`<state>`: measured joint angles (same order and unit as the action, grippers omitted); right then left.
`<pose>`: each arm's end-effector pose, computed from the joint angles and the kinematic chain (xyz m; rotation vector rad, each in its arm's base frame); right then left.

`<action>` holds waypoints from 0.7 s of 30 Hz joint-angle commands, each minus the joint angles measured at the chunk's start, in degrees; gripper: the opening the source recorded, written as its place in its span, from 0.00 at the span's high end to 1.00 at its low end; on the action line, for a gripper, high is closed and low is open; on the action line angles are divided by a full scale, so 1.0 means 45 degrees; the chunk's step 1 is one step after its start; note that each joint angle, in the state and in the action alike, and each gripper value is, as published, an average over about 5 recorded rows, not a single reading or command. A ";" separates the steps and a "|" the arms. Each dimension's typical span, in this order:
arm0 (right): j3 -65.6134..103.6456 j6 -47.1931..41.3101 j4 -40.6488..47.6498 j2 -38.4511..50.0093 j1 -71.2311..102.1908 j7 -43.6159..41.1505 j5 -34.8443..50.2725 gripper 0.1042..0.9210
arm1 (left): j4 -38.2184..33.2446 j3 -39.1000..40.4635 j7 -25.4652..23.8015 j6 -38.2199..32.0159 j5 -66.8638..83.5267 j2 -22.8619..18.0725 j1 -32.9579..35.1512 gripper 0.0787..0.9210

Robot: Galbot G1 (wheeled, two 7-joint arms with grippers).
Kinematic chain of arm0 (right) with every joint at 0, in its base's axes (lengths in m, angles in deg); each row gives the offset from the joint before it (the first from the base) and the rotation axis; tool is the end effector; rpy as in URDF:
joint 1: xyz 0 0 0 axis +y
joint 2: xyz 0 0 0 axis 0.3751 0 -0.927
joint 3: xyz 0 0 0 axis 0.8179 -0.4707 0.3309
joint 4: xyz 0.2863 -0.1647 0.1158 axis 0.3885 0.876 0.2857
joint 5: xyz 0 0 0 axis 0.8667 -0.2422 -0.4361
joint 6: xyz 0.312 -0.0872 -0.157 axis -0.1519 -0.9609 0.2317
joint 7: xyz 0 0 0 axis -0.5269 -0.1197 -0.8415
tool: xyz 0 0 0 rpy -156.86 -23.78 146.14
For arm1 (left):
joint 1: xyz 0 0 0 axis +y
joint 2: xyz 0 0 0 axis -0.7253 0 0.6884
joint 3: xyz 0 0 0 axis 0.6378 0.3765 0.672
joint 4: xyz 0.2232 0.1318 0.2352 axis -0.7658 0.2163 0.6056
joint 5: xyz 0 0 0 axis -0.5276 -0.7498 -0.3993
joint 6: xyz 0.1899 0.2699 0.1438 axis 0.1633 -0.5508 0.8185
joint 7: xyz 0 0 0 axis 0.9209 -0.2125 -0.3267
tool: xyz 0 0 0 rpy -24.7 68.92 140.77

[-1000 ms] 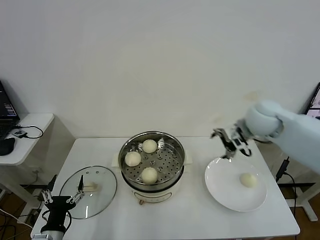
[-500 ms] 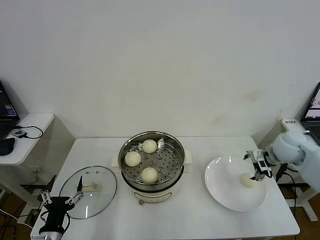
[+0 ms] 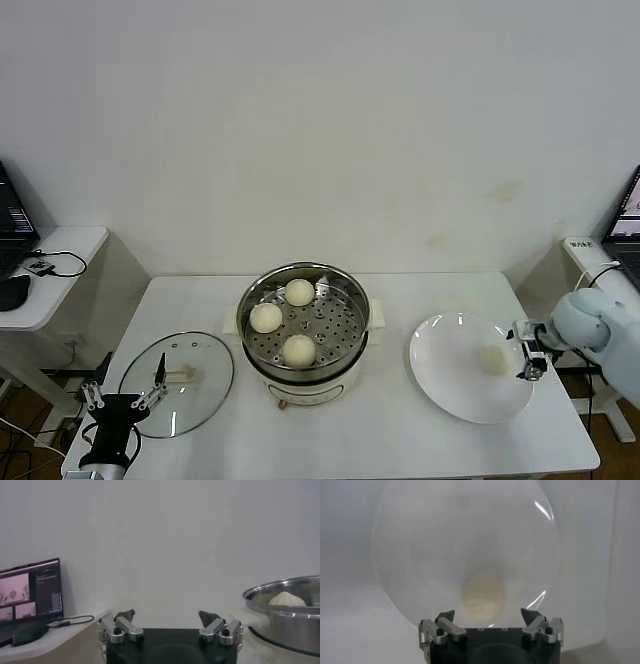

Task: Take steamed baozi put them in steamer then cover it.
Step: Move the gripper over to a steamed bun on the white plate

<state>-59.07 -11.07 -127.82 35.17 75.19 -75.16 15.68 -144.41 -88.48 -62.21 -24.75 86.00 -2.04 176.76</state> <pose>0.4347 -0.2390 -0.2176 1.0034 -1.4012 1.4082 0.1408 0.1269 -0.3195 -0.1414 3.0666 0.3346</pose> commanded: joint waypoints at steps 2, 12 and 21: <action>0.0496 0.0131 0.1094 -0.0671 0.0621 0.0260 -0.0283 0.17 | 0.0003 -0.0017 -0.0003 0.0003 0.0002 0.0018 0.0007 0.12; 0.0077 0.0092 0.1450 -0.1456 0.0005 0.0496 -0.0148 0.20 | -0.0015 -0.0093 0.0000 -0.0001 0.0015 0.0011 0.0047 0.12; -0.0138 -0.0002 0.1544 -0.1627 -0.0244 0.0423 -0.0163 0.24 | 0.0016 -0.0052 0.0001 -0.0008 0.0008 -0.0047 0.0018 0.12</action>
<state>-59.39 -11.15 -121.76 29.14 74.65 -73.44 15.08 -144.41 -88.77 -62.21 -24.76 86.07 -2.23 176.83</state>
